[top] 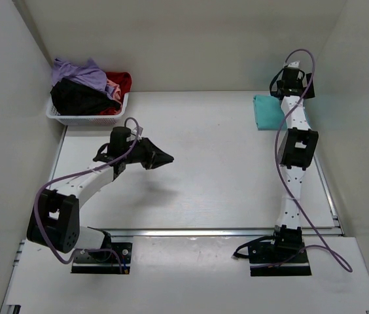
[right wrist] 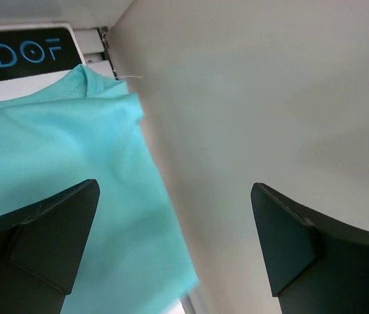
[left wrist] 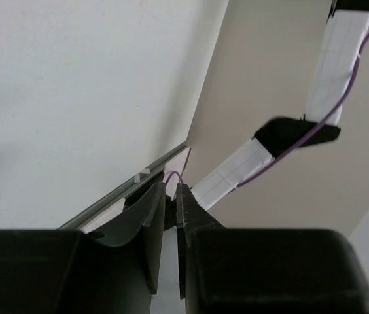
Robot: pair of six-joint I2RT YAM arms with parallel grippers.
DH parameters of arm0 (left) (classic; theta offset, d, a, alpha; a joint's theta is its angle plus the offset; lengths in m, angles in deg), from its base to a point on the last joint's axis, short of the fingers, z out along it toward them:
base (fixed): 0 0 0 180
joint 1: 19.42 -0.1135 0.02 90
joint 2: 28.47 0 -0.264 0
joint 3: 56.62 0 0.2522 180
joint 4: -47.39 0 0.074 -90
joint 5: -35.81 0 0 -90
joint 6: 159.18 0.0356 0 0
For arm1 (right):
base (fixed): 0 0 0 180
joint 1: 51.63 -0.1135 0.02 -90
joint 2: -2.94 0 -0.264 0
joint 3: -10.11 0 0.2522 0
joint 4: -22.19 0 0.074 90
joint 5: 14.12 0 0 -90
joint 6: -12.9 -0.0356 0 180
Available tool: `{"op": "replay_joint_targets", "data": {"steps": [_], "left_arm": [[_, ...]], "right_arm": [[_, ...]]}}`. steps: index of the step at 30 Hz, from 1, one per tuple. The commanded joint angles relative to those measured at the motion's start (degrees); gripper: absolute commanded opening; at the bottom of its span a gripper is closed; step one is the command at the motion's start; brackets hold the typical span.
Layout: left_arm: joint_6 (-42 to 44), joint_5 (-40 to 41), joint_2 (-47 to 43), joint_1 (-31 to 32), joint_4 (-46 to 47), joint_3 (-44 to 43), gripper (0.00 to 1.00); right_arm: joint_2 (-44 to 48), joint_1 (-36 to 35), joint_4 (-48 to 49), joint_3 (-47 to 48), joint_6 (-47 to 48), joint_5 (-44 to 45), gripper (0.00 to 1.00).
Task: Fold and stack the t-shirts
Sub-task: Put the neatly folded tshirt into the corner of the board with the right arm
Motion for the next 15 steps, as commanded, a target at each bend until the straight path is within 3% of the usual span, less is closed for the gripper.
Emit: {"op": "replay_joint_targets", "data": {"steps": [1,4,10,15], "left_arm": [[0.98,1.08,-0.63,-1.49,-0.03,-4.74,0.24],[0.81,1.25,-0.10,-2.55,0.15,-6.68,0.23],[0.10,1.87,-0.19,-5.10,0.33,-8.35,0.24],[5.36,3.97,-2.47,-7.91,-6.51,-6.59,0.32]], "right_arm": [[17.84,-2.10,1.94,-9.47,-3.51,2.80,0.99],[31.98,-4.12,2.65,-25.55,-4.38,-0.17,0.99],[58.38,-7.81,5.10,-57.46,-15.97,-11.93,0.99],[71.21,-10.00,0.89,-70.17,-19.60,-13.21,0.98]]}}
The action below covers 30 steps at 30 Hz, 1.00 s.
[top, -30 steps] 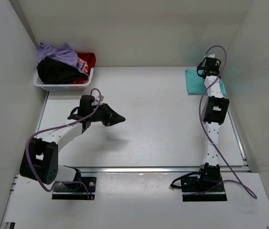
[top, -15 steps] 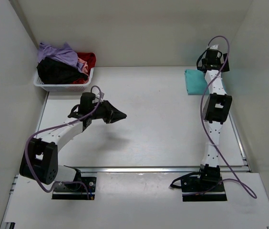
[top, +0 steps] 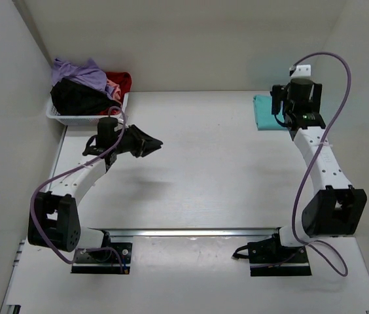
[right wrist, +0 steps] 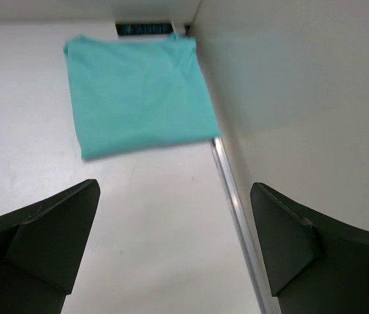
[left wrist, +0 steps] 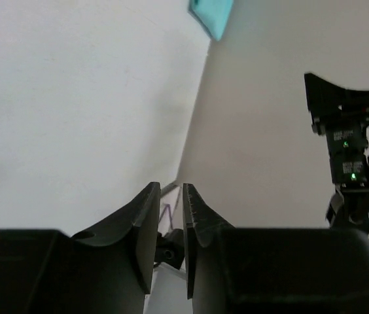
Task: Fold and stack the t-shirts
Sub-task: Put the neatly folded tshirt into the corner of the board with the right arm
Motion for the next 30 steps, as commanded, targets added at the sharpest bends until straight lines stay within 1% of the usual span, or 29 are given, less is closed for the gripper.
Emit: {"op": "replay_joint_targets", "data": {"steps": [1,2,3,4,5,6,7,8,9,10,12,14,15,16,17,19,21,22,23,24,25,26,27,28,30], "left_arm": [[6.13,3.66,-2.43,-2.51,-7.28,-0.52,0.34],[7.37,5.77,-2.60,-3.22,-9.31,-2.17,0.37],[10.26,6.83,-1.56,-4.27,-10.63,-5.41,0.37],[12.98,10.76,-0.16,-4.72,-12.48,-7.36,0.38],[17.10,15.32,2.12,-4.89,-14.67,-12.51,0.37],[19.66,21.37,3.27,-4.81,-16.17,-18.91,0.33],[24.21,25.17,6.33,-4.20,-19.49,-25.76,0.31],[27.74,32.78,9.58,-3.50,-22.66,-28.79,0.31],[28.47,36.86,11.00,-3.32,-23.47,-33.87,0.36],[27.61,40.99,13.54,-4.36,-23.74,-36.88,0.41],[23.49,44.44,17.59,-7.26,-23.65,-41.18,0.45],[21.63,45.24,23.64,-10.51,-23.92,-45.51,0.44],[21.19,45.34,24.98,-11.13,-23.92,-48.74,0.46],[20.49,45.51,27.86,-13.14,-24.96,-52.17,0.49],[20.74,45.17,30.24,-13.94,-25.50,-53.42,0.49],[21.71,43.24,32.88,-14.82,-25.24,-56.93,0.48],[22.23,38.42,34.57,-15.35,-24.10,-57.91,0.47],[22.59,35.87,34.31,-15.35,-23.14,-57.04,0.55],[23.55,34.46,34.13,-15.01,-21.04,-55.47,0.82],[25.21,31.40,33.26,-14.48,-20.15,-54.50,0.99],[26.18,27.97,33.25,-14.39,-19.88,-53.70,0.98],[27.24,26.20,32.91,-14.13,-20.40,-53.17,0.99],[27.77,22.87,32.99,-14.12,-22.93,-53.69,0.99],[27.86,21.36,33.25,-14.21,-25.30,-53.61,0.99],[27.43,19.08,31.33,-13.16,-27.16,-51.07,0.99]], "right_arm": [[3.60,-1.98,-3.07,-8.16,-3.21,-1.44,0.98],[6.75,-2.08,-4.29,-10.36,-3.28,-1.78,0.97],[9.92,-2.08,-6.22,-11.69,-3.46,-3.18,0.96],[12.64,-1.04,-8.15,-13.27,-4.94,-5.54,0.93],[14.24,-0.42,-10.87,-15.20,-6.26,-10.26,0.91],[17.56,0.54,-12.72,-17.74,-7.40,-15.70,0.83],[21.42,1.08,-12.83,-19.33,-10.81,-17.76,0.76],[22.85,3.78,-13.44,-21.78,-15.45,-20.39,0.69],[24.52,4.50,-15.10,-23.03,-17.15,-23.46,0.66],[25.06,5.21,-17.38,-23.39,-19.00,-25.93,0.62],[24.63,4.08,-20.54,-22.52,-19.45,-25.95,0.64],[23.66,1.27,-22.49,-22.07,-19.90,-25.51,0.72],[23.31,1.52,-22.84,-21.20,-20.59,-26.21,0.74],[22.70,2.22,-23.37,-20.76,-20.68,-28.74,0.77],[22.43,3.27,-23.72,-20.58,-21.47,-29.81,0.79],[21.73,4.50,-23.99,-20.75,-22.87,-33.14,0.79],[21.20,5.04,-24.78,-20.40,-23.84,-33.69,0.79],[20.41,4.78,-25.65,-19.88,-23.76,-32.99,0.79],[19.71,4.60,-26.79,-19.79,-23.33,-32.72,0.78],[19.44,4.25,-27.15,-19.18,-23.41,-32.90,0.78],[18.83,4.07,-27.94,-19.52,-23.85,-33.07,0.79],[18.21,3.72,-28.82,-19.00,-23.50,-33.42,0.79],[17.60,3.54,-28.48,-19.17,-23.50,-33.69,0.79],[17.42,3.19,-28.30,-19.26,-23.32,-33.69,0.79],[15.93,2.49,-28.30,-18.82,-23.24,-34.21,0.79]]}}
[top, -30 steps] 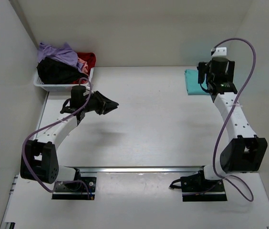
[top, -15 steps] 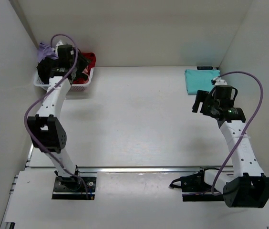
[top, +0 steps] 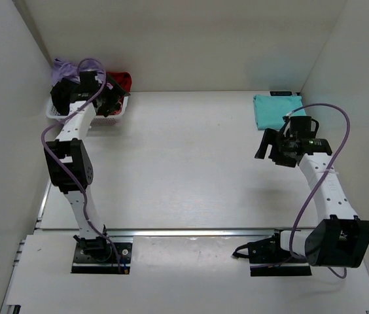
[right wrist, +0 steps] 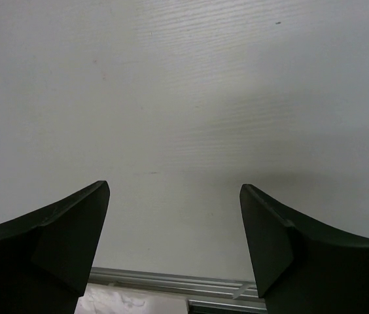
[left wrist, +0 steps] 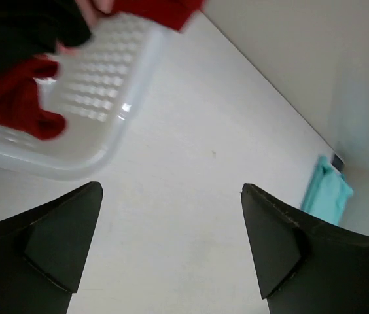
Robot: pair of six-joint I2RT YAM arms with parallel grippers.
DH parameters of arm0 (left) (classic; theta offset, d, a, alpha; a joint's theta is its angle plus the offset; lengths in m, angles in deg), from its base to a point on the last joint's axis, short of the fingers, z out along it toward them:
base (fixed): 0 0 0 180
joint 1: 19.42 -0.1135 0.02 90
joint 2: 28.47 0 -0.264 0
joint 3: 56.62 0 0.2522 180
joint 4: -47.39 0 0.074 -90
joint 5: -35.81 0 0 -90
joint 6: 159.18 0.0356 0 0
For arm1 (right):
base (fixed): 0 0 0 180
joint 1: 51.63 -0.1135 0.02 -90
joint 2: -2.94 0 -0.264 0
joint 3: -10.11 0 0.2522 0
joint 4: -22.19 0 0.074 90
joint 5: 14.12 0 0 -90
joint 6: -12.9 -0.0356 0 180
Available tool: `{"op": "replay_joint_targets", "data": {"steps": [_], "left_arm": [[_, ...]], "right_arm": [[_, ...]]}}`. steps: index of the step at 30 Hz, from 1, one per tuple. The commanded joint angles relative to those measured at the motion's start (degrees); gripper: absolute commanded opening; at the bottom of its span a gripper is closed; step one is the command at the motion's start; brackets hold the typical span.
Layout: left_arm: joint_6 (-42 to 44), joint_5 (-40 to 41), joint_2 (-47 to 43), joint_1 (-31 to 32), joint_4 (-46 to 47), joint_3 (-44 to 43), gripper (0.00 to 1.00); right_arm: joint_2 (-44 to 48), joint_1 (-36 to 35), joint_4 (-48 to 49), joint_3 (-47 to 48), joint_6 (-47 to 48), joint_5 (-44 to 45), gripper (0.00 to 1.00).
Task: Fold and stack the t-shirts
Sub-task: Put the neatly folded tshirt into the corner of the board with the right arm
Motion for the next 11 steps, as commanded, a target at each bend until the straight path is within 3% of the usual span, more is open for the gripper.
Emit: {"op": "replay_joint_targets", "data": {"steps": [1,4,11], "left_arm": [[0.59,-12.11,-8.14,1.23,-0.11,6.86,0.99],[-3.11,-17.67,-12.90,1.66,6.41,17.17,0.99],[-5.30,-24.79,-14.41,2.02,15.19,19.31,0.99]], "right_arm": [[-1.97,-1.99,-0.63,3.21,-0.35,-1.43,0.79],[-5.13,-4.10,-0.54,5.93,0.18,-1.08,0.78],[-7.87,-6.83,-0.54,8.49,1.24,-0.90,0.78]]}}
